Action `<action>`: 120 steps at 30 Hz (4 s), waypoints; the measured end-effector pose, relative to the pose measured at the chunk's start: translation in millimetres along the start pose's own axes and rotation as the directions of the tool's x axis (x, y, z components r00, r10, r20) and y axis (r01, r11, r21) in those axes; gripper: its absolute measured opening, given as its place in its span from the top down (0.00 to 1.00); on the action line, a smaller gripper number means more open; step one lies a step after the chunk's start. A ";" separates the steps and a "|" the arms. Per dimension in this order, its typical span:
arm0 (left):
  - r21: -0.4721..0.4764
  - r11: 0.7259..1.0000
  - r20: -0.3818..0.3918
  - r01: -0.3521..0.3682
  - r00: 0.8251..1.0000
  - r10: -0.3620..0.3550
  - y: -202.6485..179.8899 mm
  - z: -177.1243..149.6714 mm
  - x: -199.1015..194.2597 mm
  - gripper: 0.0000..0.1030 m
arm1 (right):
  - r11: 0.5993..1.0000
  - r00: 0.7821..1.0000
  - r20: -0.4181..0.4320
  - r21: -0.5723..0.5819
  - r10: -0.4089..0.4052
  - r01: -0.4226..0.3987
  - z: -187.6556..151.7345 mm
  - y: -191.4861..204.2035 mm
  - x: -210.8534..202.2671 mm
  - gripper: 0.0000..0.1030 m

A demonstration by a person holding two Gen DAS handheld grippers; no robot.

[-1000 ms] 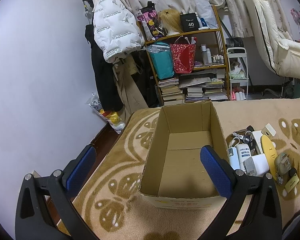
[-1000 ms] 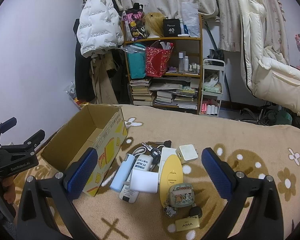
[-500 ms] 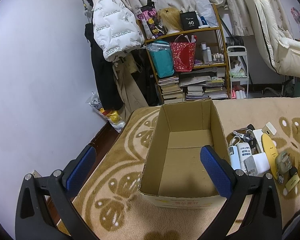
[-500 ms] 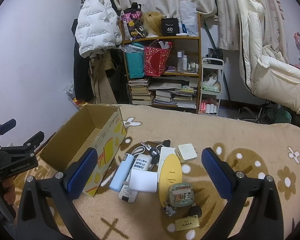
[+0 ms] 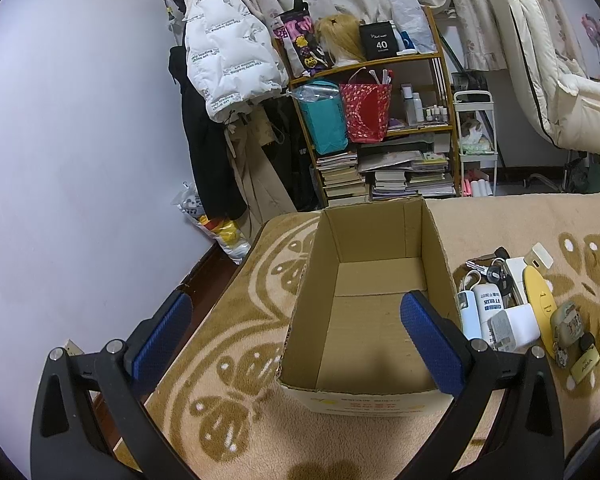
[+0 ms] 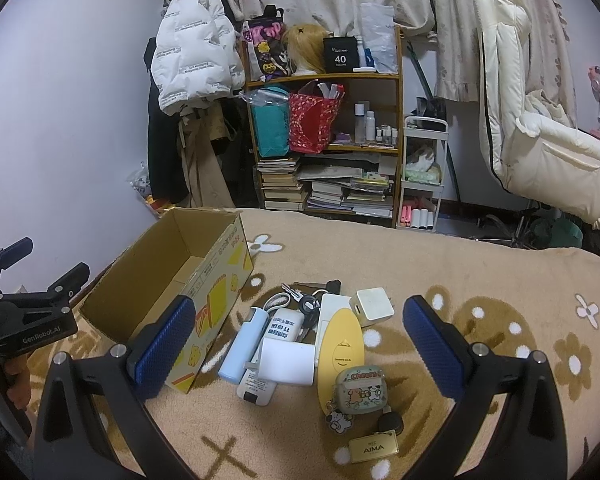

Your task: Organize rigid objects

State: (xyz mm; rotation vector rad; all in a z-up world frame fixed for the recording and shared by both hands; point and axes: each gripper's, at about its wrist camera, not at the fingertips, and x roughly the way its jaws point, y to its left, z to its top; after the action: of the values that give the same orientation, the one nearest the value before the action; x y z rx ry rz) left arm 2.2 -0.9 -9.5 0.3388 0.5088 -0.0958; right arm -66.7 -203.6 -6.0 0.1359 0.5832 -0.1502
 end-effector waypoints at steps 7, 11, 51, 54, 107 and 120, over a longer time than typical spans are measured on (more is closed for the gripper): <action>0.000 1.000 -0.002 0.001 1.000 -0.001 0.6 -0.4 1.1 0.00 | 1.000 1.000 0.002 0.000 0.000 0.000 -1.1 1.8 -2.2 0.00; -0.001 1.000 -0.001 0.001 1.000 -0.001 0.6 -0.4 1.2 0.00 | 1.000 1.000 0.004 -0.002 -0.002 0.002 -2.5 -2.9 -0.6 0.00; 0.013 0.999 -0.079 0.044 0.996 -0.043 3.0 5.9 41.8 0.00 | 1.000 0.993 -0.113 0.008 0.031 -0.031 1.6 -9.8 51.3 0.00; 0.010 0.999 -0.100 0.046 0.994 -0.045 6.0 8.6 53.8 0.00 | 0.999 0.991 -0.133 0.006 0.033 -0.033 2.0 -6.9 62.6 0.00; 0.076 0.991 -0.505 0.112 0.861 -0.059 8.2 -29.1 159.6 0.68 | 0.985 0.833 -0.527 0.085 0.171 -0.148 -59.3 2.6 176.9 0.15; 0.103 0.984 -0.492 0.148 0.867 -0.079 -1.8 -30.0 154.0 0.83 | 0.983 0.815 -0.550 0.113 0.183 -0.145 -60.5 4.2 175.6 0.28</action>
State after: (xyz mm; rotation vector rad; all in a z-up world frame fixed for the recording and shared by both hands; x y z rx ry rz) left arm 122.0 6.6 -110.4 0.4716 1.0288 -0.1620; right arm 46.4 -207.1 -153.4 0.2998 1.1531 0.0466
